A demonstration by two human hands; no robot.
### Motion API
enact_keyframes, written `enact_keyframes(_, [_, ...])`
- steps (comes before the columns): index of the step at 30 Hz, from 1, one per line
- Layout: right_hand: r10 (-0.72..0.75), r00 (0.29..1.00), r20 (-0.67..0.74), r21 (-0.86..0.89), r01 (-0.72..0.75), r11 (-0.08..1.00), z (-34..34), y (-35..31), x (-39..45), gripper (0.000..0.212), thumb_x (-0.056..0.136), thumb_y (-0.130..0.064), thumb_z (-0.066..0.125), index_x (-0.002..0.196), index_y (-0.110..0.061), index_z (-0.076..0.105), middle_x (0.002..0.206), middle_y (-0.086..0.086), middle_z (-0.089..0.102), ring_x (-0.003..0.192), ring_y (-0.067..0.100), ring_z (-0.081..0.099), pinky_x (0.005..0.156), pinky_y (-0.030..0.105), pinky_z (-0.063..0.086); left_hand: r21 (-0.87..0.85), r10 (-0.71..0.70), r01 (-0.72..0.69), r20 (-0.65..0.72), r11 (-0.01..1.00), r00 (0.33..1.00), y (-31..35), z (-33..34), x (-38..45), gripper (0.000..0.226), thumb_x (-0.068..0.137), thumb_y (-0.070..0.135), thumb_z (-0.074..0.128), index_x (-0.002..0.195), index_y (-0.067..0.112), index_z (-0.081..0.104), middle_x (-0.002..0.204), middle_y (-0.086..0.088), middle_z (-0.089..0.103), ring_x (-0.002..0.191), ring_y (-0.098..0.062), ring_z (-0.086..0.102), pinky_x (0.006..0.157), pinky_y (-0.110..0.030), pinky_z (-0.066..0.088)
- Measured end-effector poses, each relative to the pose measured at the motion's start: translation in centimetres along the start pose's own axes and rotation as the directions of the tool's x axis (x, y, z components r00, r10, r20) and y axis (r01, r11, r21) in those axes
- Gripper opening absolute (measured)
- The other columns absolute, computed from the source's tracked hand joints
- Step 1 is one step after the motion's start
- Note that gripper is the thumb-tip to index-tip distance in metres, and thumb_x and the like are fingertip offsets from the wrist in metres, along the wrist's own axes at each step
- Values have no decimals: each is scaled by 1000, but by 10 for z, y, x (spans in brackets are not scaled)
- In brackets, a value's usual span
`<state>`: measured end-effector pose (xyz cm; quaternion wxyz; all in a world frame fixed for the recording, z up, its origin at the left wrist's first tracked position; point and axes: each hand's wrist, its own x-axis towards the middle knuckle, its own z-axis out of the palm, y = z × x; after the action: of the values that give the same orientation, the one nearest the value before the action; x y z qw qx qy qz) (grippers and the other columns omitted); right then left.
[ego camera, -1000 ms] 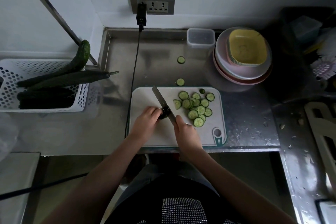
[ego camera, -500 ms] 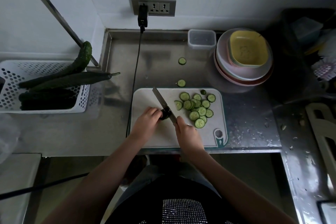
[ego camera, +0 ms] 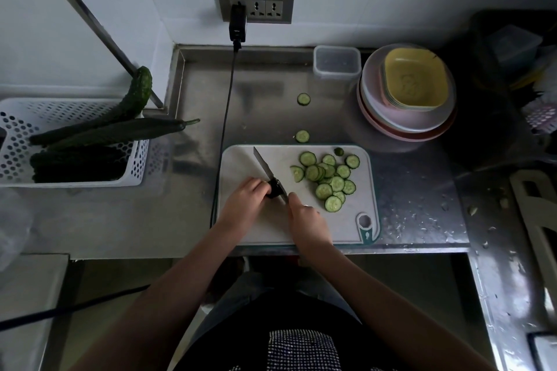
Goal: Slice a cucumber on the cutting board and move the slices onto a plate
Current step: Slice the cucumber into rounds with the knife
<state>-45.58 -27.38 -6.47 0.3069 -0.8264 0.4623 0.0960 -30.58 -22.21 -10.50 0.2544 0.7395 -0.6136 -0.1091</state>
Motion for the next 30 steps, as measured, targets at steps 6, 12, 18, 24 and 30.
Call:
enact_keyframes(6, [30, 999, 42, -55, -27, 998, 0, -1, 3, 19, 98, -11, 33, 116, -11, 38, 97, 23, 63, 88, 40, 61, 64, 39, 42, -8, 33, -33, -8, 999, 999, -1, 0, 1, 32, 52, -10, 81, 75, 4, 65, 74, -9, 62, 81, -17, 43, 56, -30, 52])
enact_keyframes(12, [-15, 998, 65, -127, 23, 992, -20, 10, 13, 17, 100, -18, 33, 116, -15, 38, 99, 18, 65, 87, 38, 63, 62, 35, 40, -11, 38, -38, -1, 999, 999, -2, -2, -3, 14, 67, 1, 69, 80, 4, 65, 81, -10, 63, 86, -16, 44, 57, -34, 54])
enact_keyframes(18, [63, 994, -85, 5, -62, 998, -39, 21, -4, 24, 102, -25, 32, 120, -12, 40, 84, 19, 63, 76, 37, 62, 59, 33, 37, 23, 67, -69, 53, 997, 996, 1, -5, -7, 31, 60, 1, 82, 85, 6, 64, 91, -9, 62, 92, -16, 43, 54, -33, 55])
enact_keyframes(24, [4, 996, -92, 77, 3, 997, -30, 2, -15, 21, 101, -25, 35, 108, -8, 44, 81, 22, 64, 74, 40, 62, 55, 36, 42, 32, 50, -52, 42, 998, 998, 1, 0, -10, 31, 63, -8, 75, 89, 4, 64, 94, -12, 60, 94, -22, 43, 60, -41, 56])
enact_keyframes(30, [-34, 998, -55, -13, 33, 999, -17, -3, -15, 23, 102, -28, 33, 112, -9, 41, 85, 19, 64, 76, 38, 62, 59, 40, 45, 8, 49, -49, 37, 999, 998, 2, -2, -9, 31, 64, -11, 72, 91, 1, 65, 95, -12, 61, 95, -21, 44, 54, -40, 56])
